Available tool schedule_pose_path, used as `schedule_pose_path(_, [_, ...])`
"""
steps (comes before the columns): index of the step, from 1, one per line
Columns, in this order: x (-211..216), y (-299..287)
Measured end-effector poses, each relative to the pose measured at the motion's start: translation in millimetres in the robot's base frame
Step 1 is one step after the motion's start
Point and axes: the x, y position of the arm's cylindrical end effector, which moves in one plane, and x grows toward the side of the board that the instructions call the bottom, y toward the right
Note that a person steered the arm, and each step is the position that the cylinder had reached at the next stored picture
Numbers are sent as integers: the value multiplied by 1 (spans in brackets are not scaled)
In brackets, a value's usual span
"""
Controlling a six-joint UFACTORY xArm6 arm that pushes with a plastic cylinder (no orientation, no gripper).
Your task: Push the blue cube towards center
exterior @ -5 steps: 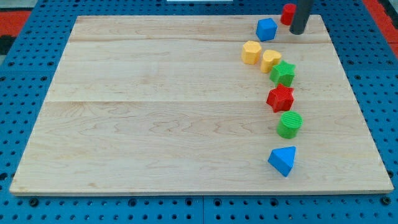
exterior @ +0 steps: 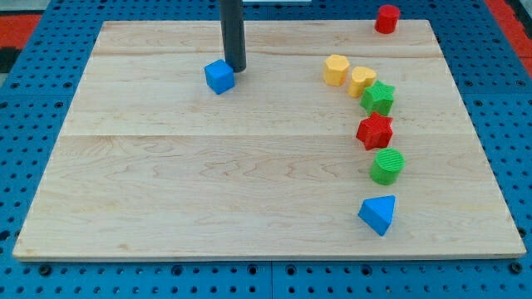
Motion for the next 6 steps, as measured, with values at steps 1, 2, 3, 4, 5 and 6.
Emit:
schedule_pose_path(1, [-13, -40])
schedule_pose_path(2, [-24, -56])
schedule_pose_path(3, [24, -58])
schedule_pose_path(4, [43, -48])
schedule_pose_path(5, [47, -105])
schedule_pose_path(6, [73, -105])
